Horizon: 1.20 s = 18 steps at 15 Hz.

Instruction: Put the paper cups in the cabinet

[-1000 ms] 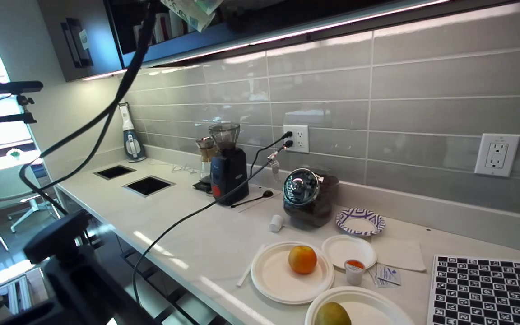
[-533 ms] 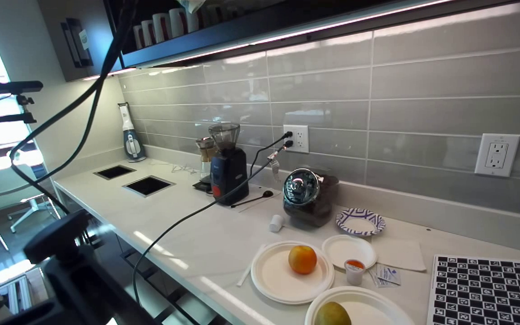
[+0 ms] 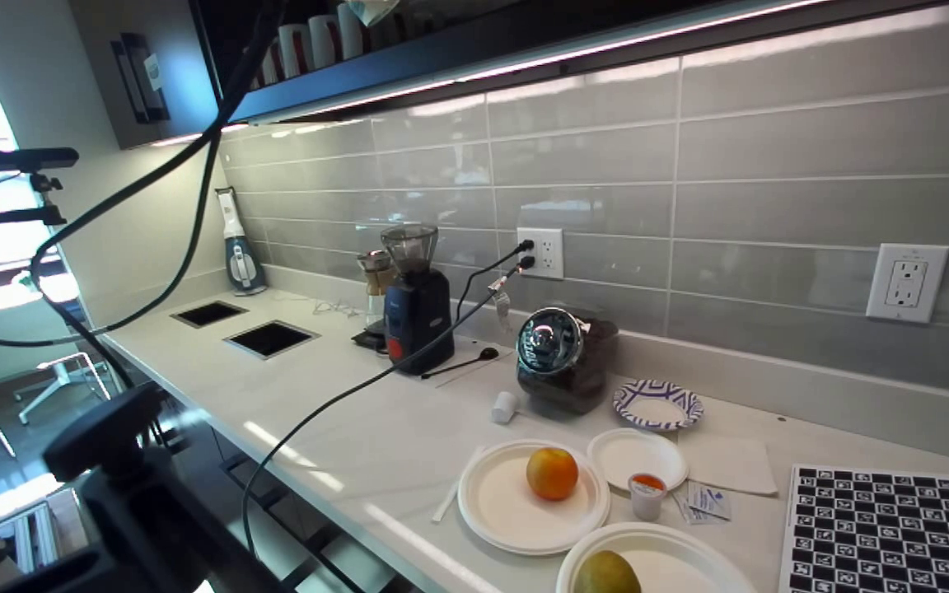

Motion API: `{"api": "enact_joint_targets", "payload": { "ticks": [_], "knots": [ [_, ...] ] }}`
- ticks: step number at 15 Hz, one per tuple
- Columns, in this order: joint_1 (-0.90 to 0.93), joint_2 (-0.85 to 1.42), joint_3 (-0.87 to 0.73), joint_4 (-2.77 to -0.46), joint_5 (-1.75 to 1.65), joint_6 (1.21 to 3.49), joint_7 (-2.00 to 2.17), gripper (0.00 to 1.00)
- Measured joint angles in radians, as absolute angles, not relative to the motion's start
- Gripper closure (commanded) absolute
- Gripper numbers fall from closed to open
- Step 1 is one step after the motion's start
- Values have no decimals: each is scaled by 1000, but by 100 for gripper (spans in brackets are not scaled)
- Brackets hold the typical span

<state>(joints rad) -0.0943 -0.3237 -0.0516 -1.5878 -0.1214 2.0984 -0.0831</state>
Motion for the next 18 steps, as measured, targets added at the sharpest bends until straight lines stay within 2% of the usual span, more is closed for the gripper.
{"api": "enact_joint_targets", "payload": {
  "ticks": [9,18],
  "knots": [
    [-69,-155,-53,-1378,-71,2005,-90,98],
    [-69,-78,-57,-1293,-28,1971,-101,98]
  ]
}}
